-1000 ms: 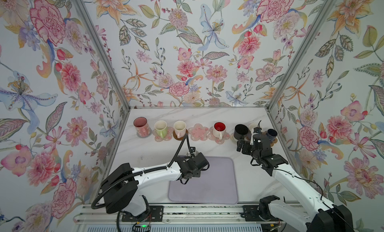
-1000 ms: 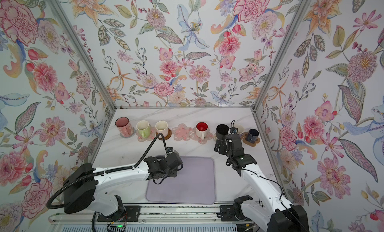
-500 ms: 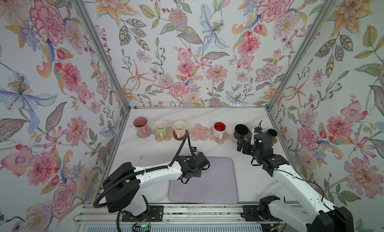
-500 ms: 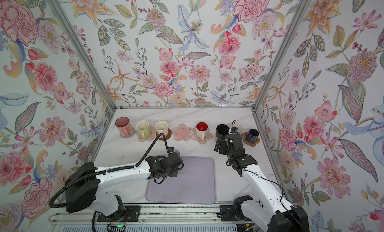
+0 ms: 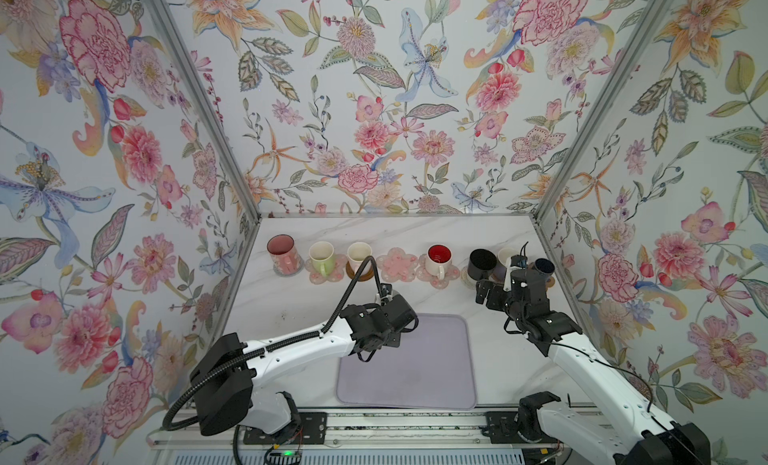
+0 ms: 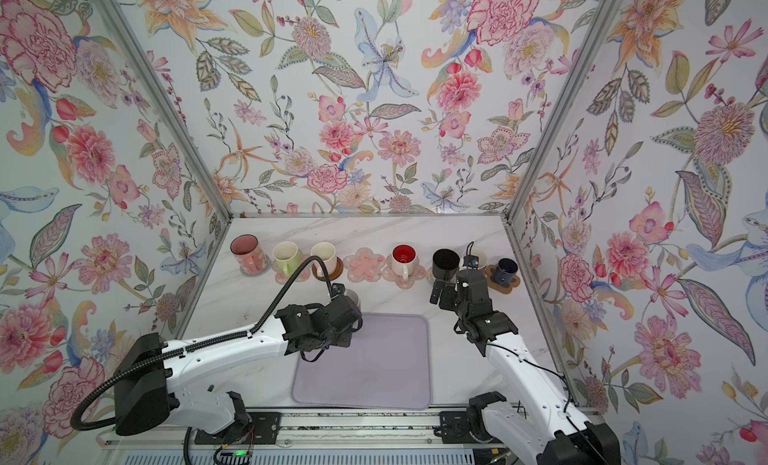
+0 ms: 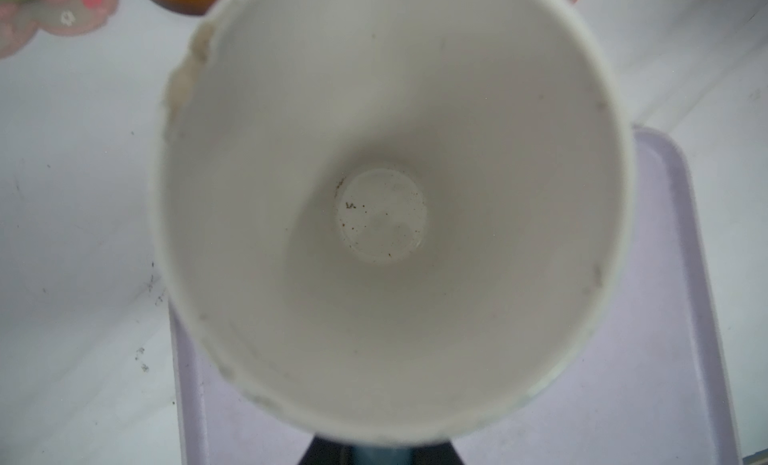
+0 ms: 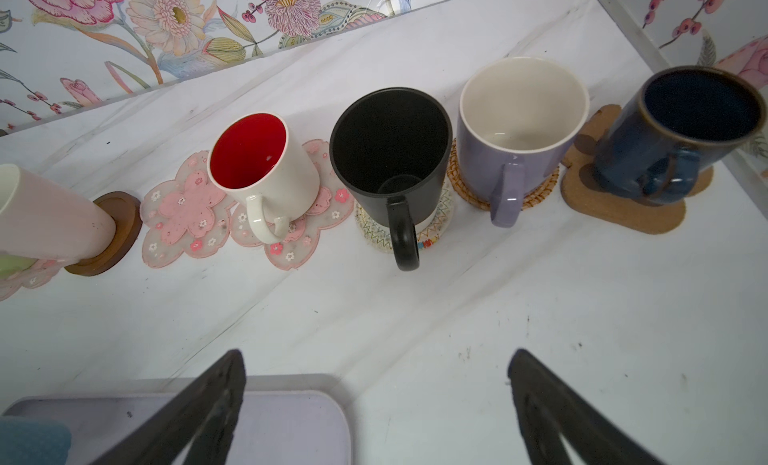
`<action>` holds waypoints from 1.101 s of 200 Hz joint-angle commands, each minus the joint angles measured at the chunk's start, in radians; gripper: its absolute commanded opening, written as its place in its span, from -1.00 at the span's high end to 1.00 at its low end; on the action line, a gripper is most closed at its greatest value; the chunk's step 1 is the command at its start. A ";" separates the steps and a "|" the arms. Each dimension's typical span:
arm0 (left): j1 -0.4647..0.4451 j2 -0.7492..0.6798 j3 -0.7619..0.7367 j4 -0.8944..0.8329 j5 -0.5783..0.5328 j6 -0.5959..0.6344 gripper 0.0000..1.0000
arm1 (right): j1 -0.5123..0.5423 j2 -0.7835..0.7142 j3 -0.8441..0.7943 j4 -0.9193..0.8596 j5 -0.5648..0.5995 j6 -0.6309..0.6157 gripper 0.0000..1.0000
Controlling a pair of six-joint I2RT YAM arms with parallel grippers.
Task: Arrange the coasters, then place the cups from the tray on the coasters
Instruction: 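Lift the blue floral mug and carry it toward the pink flower coaster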
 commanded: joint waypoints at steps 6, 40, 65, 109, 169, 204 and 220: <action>0.064 -0.001 0.112 -0.017 -0.068 0.111 1.00 | -0.008 -0.044 -0.012 -0.042 -0.012 -0.020 -0.98; 0.148 0.063 0.208 -0.010 -0.064 0.218 1.00 | -0.010 -0.086 -0.023 -0.055 -0.022 -0.011 -0.98; 0.196 0.115 0.287 0.006 -0.038 0.290 1.00 | -0.010 -0.093 -0.032 -0.061 -0.028 -0.007 -0.98; 0.276 0.248 0.425 0.035 0.032 0.371 1.00 | -0.011 -0.093 -0.040 -0.050 -0.032 -0.009 -0.98; 0.317 0.431 0.595 0.028 0.084 0.414 1.00 | -0.030 -0.089 -0.042 -0.035 -0.060 -0.012 -0.99; 0.331 0.511 0.679 0.022 0.093 0.424 1.00 | -0.044 -0.086 -0.047 -0.029 -0.077 -0.012 -0.98; 0.337 0.542 0.714 0.017 0.099 0.423 1.00 | -0.051 -0.085 -0.049 -0.025 -0.088 -0.009 -0.98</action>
